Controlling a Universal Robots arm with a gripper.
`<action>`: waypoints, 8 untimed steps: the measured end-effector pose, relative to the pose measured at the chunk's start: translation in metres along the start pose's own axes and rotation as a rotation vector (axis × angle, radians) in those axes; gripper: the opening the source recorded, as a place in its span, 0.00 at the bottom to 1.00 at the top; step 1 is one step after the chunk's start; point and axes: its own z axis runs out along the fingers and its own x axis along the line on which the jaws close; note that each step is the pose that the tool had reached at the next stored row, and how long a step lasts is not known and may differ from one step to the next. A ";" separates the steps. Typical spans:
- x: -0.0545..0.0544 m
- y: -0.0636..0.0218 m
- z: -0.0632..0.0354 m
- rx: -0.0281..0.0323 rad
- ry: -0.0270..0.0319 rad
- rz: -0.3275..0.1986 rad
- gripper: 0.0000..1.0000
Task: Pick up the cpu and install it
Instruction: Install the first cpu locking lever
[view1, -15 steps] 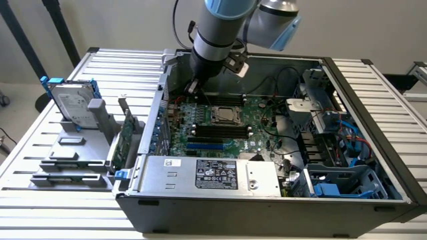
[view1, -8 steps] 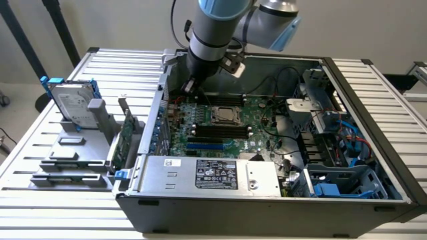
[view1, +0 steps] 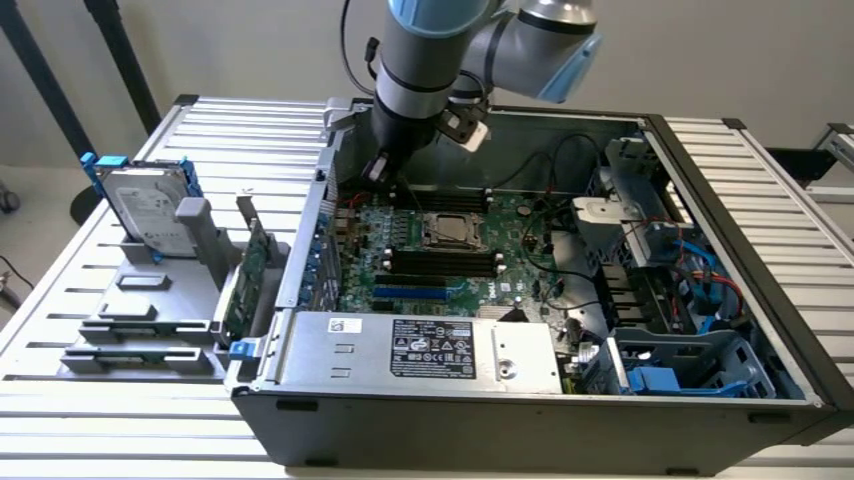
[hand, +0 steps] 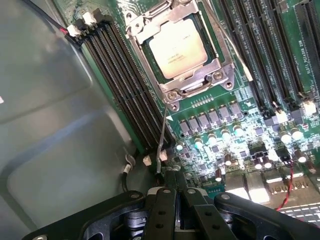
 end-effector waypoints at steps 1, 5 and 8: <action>0.001 -0.0005 0.0004 -0.0040 0.0023 0.000 0.11; 0.006 -0.0027 0.0020 -0.0211 0.0116 -0.001 0.11; 0.009 -0.0046 0.0024 -0.0354 0.0193 -0.002 0.11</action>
